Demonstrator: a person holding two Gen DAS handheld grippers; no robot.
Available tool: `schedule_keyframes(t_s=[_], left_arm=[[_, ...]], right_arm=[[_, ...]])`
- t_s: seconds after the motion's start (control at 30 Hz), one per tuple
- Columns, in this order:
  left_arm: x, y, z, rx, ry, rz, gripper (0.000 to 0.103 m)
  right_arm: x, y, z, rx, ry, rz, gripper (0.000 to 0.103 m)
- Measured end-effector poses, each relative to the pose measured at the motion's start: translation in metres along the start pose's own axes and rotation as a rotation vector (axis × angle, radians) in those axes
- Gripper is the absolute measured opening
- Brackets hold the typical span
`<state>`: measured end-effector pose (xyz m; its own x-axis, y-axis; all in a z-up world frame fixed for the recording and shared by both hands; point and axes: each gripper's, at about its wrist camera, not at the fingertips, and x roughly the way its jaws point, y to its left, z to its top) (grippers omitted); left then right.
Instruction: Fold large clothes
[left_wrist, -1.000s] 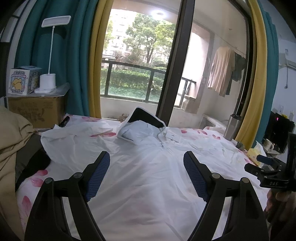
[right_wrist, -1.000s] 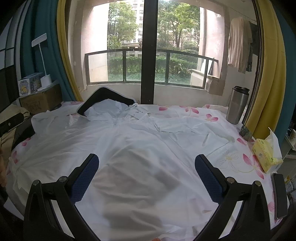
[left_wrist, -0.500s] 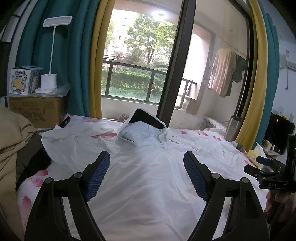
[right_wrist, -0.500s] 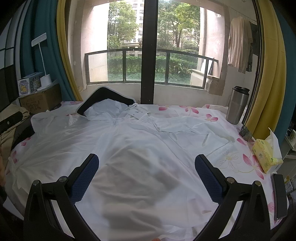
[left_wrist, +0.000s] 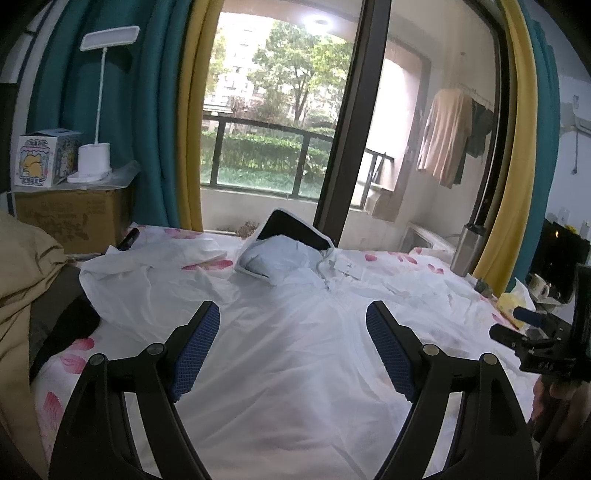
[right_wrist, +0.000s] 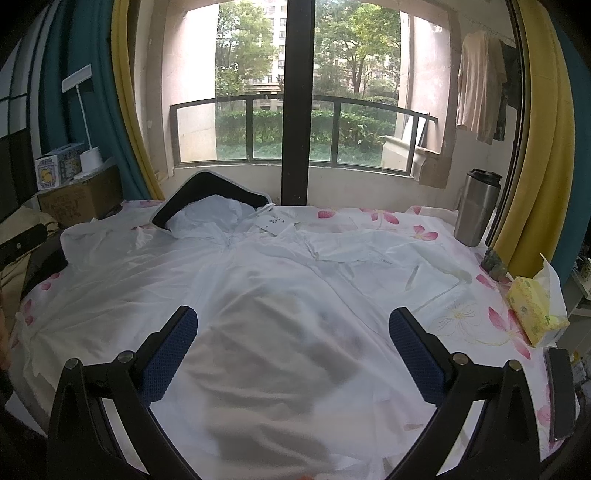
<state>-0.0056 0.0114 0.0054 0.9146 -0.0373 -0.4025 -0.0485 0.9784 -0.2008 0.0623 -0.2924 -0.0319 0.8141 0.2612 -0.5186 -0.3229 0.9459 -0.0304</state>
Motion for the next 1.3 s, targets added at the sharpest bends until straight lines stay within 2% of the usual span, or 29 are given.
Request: schedule_keyframes(t_s=[0.23,0.43,0.6,0.67,0.73,1.13,1.3], left_arm=[[0.025,-0.002,0.004,0.001,0.048,0.005,0.084],[0.052,-0.002,0.013,-0.002,0.083,0.013,0.084],[0.08,-0.004,0.021,-0.002,0.114,-0.009,0.084],[0.091,-0.004,0.023,-0.01,0.126,-0.018,0.084],[0.104,-0.005,0.025,-0.01,0.141,-0.016,0.084],[0.161,0.003,0.023,-0.018,0.233,0.015,0.084],[0.175,0.011,0.02,-0.032,0.257,0.036,0.084]], right_arm=[[0.022,-0.018,0.008,0.011,0.038,-0.035,0.102],[0.053,-0.035,0.018,-0.04,0.088,-0.046,0.102],[0.085,-0.044,0.027,-0.105,0.134,-0.047,0.085],[0.1,-0.048,0.03,-0.133,0.159,-0.047,0.072],[0.112,-0.051,0.032,-0.164,0.177,-0.053,0.068],[0.189,-0.044,0.041,-0.376,0.276,-0.009,0.062],[0.208,-0.043,0.041,-0.413,0.293,-0.01,0.062]])
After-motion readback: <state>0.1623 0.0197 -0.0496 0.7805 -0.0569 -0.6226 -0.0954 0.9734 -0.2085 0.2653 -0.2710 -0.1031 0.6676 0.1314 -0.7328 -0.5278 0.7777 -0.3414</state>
